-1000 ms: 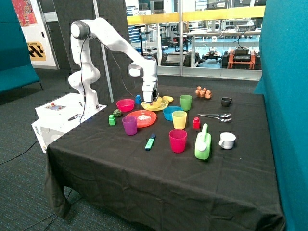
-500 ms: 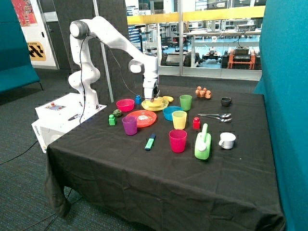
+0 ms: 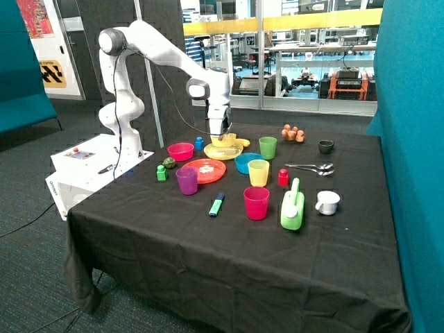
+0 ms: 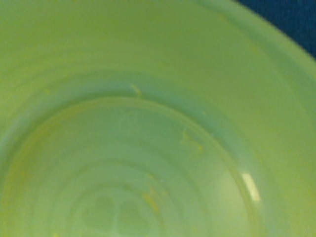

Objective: Stack the bowls

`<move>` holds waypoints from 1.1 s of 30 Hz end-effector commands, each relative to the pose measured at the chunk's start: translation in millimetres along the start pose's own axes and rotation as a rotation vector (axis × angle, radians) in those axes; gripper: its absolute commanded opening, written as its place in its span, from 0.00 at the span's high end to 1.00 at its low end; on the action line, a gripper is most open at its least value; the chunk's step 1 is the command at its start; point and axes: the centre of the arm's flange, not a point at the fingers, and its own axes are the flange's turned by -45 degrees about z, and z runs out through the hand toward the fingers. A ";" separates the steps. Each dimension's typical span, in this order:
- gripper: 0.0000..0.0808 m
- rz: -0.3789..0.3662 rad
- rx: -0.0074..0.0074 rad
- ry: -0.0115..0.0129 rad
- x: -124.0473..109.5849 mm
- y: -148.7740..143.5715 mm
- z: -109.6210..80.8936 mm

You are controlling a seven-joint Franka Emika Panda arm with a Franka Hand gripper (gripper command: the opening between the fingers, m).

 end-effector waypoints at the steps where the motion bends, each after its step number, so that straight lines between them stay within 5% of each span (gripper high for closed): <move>1: 1.00 -0.013 0.0042 -0.0010 11.4 0.6 -19.1; 12: 1.00 0.019 0.0042 -0.0011 39.7 19.3 -31.6; 33: 1.00 0.258 0.0040 -0.0016 62.5 73.2 -31.7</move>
